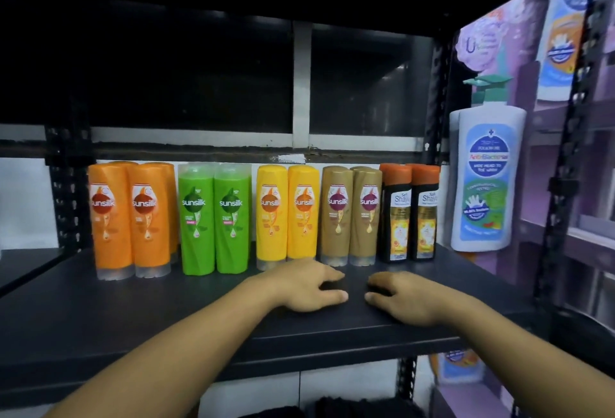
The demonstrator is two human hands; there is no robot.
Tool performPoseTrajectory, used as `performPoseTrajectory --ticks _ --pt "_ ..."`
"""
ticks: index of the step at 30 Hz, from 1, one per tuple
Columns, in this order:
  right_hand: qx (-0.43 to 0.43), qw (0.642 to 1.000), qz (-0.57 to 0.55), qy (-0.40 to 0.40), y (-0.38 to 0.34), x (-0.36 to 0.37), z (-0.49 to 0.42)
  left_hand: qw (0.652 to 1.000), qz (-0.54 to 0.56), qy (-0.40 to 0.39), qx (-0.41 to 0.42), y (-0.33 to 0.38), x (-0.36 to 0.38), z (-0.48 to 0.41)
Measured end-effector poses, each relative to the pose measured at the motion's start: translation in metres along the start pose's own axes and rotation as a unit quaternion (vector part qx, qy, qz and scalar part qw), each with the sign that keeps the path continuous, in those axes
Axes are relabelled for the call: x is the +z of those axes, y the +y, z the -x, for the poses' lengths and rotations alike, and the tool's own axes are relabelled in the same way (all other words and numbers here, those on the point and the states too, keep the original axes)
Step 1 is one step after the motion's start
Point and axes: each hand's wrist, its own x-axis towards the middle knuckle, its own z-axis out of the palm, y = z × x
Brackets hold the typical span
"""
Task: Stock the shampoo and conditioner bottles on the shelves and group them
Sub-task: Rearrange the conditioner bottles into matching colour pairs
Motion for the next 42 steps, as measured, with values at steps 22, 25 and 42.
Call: performPoseTrajectory --ticks 22,25,42 --pt "0.046 0.992 -0.108 0.045 0.031 0.015 -0.014 0.973 0.013 0.223 -0.056 0.015 0.013 -0.027" --pt "0.053 0.982 -0.155 0.094 0.032 0.000 -0.025 0.925 0.070 0.358 -0.112 0.016 0.001 -0.040" --pt "0.086 0.930 -0.202 0.296 0.039 0.022 -0.098 0.878 0.080 0.434 -0.186 0.036 0.007 -0.076"
